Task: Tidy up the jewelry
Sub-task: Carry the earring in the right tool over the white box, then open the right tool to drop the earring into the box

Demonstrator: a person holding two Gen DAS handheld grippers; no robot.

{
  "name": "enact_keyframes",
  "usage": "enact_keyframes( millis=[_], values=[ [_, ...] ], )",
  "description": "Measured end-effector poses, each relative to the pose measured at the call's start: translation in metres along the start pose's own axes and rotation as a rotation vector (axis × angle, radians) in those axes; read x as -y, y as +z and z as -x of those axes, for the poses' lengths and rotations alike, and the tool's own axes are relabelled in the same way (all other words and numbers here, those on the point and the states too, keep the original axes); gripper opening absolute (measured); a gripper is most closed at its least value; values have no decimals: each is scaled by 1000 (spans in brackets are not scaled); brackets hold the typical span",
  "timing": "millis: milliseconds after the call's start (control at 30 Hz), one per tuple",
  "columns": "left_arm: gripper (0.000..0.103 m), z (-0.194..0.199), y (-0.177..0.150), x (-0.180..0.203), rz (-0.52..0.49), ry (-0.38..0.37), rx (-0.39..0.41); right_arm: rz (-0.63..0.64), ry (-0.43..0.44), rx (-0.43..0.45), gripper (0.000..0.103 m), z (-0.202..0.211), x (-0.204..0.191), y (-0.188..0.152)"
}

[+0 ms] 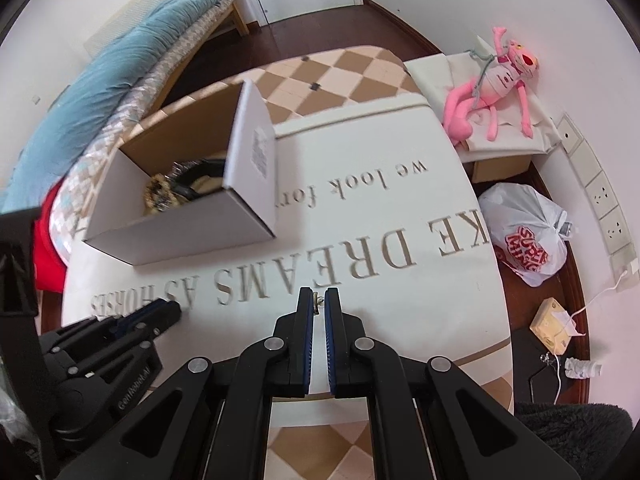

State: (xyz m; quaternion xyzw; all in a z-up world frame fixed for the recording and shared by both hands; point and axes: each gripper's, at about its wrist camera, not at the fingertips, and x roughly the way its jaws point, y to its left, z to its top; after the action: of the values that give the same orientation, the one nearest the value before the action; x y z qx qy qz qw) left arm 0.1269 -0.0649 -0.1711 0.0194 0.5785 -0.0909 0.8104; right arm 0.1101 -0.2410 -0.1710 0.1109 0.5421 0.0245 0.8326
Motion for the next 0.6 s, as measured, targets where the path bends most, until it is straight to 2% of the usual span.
enact_keyframes(
  millis=[133, 267, 400, 600],
  values=[
    [6, 45, 16, -14, 43, -76, 53, 11, 64, 38, 6, 23, -15, 17],
    [6, 80, 52, -35, 77, -141, 87, 37, 125, 63, 6, 36, -35, 47],
    [6, 77, 87, -49, 72, -121, 71, 91, 132, 46, 6, 26, -59, 80],
    [9, 55, 113, -71, 126, -77, -11, 129, 110, -87, 6, -16, -74, 111]
  ],
)
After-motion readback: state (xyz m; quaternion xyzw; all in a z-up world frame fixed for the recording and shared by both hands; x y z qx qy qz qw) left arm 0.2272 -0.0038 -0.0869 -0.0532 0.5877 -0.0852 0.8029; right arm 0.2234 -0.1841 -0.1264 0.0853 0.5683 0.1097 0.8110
